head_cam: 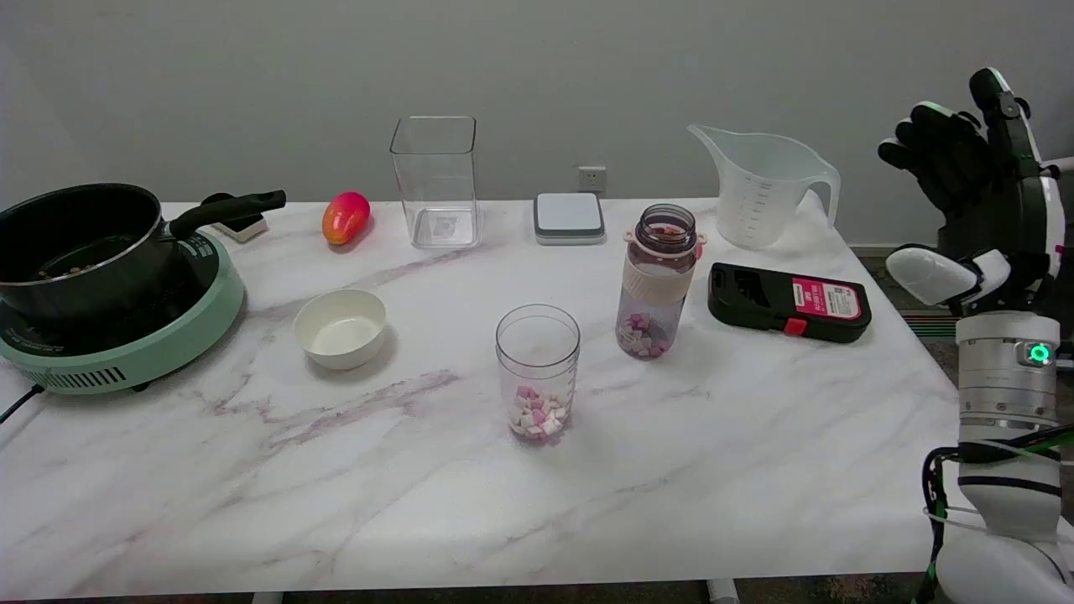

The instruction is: Pick up the measuring cup.

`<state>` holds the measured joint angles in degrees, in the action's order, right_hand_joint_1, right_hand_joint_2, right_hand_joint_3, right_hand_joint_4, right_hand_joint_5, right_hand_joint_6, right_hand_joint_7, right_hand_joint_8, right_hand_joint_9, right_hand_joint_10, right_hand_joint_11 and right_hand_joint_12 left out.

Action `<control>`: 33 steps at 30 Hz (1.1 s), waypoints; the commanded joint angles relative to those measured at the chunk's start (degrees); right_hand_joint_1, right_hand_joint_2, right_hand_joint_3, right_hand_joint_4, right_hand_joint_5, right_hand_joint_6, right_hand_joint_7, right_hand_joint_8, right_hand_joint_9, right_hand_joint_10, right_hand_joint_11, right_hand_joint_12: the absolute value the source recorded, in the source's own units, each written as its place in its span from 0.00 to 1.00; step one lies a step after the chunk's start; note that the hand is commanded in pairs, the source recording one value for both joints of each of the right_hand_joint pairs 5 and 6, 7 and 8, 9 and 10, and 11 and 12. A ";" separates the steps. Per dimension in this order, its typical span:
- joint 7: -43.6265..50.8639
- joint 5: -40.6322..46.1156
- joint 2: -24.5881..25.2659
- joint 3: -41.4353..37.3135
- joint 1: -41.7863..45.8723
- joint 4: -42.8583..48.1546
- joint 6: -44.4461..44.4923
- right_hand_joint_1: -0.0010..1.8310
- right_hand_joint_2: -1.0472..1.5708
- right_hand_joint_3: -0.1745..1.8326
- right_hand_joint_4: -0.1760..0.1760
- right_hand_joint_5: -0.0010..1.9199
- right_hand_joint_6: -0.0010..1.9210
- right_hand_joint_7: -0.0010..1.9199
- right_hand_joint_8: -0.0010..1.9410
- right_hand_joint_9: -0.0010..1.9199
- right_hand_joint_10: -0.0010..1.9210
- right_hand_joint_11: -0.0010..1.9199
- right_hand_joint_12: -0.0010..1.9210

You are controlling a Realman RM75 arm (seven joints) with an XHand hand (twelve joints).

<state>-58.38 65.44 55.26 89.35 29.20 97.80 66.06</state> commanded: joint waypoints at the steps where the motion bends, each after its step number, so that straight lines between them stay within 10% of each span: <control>1: -0.24 -14.12 0.88 14.59 -1.39 3.19 13.23 0.62 0.24 0.46 0.50 0.08 0.08 0.28 0.28 0.29 0.29 0.34 0.34; 33: 8.67 -20.24 11.57 23.97 -16.59 0.67 -25.99 0.60 0.30 0.48 0.50 0.04 0.04 0.26 0.26 0.27 0.27 0.31 0.31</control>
<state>-50.76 47.93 61.66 109.53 21.25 100.51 56.04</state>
